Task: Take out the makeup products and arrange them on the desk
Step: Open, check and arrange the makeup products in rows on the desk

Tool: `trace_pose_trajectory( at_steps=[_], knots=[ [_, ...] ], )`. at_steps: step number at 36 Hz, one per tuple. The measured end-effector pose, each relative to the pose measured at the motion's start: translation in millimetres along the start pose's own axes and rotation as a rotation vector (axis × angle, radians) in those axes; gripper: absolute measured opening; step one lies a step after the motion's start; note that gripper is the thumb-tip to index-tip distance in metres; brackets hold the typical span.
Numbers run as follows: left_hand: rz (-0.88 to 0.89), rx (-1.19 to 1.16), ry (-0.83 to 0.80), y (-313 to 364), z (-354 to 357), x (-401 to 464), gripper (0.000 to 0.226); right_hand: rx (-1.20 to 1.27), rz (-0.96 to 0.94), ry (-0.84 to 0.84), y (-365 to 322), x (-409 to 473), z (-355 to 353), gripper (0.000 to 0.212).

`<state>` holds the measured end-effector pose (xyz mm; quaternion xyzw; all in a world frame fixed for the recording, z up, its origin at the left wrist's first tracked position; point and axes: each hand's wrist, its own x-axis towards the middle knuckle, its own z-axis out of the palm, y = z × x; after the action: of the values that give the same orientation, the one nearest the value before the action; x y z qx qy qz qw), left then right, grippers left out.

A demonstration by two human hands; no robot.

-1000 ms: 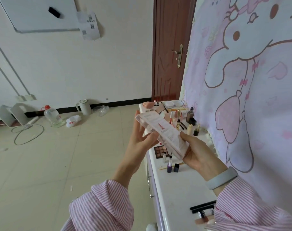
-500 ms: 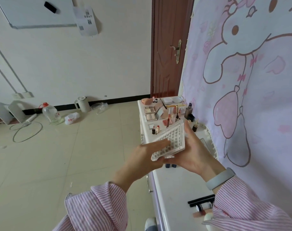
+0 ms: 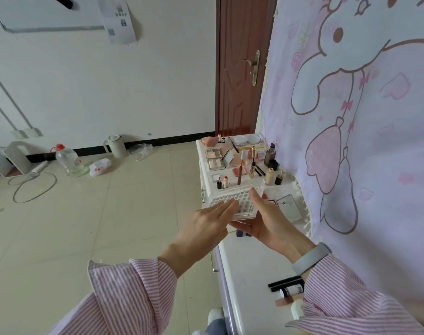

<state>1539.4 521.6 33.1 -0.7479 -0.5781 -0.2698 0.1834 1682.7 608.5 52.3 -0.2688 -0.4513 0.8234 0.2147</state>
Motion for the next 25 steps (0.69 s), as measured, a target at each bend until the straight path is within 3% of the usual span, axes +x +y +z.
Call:
trace_pose_trajectory(
  at_steps=[11, 18, 25],
  knots=[
    [-0.054, -0.029, -0.108, 6.4, 21.5, -23.7, 0.074, -0.058, 0.038, 0.047, 36.7, -4.1, -21.6, 0.054],
    [-0.117, -0.089, -0.158, 11.9, 33.6, -41.8, 0.055, -0.003, 0.123, -0.027, 53.8, -10.6, -36.0, 0.082],
    [-0.188, -0.189, -0.195, 12.3, 32.6, -41.9, 0.054, 0.046, 0.149, -0.088, 58.2, -14.0, -47.0, 0.078]
  ],
)
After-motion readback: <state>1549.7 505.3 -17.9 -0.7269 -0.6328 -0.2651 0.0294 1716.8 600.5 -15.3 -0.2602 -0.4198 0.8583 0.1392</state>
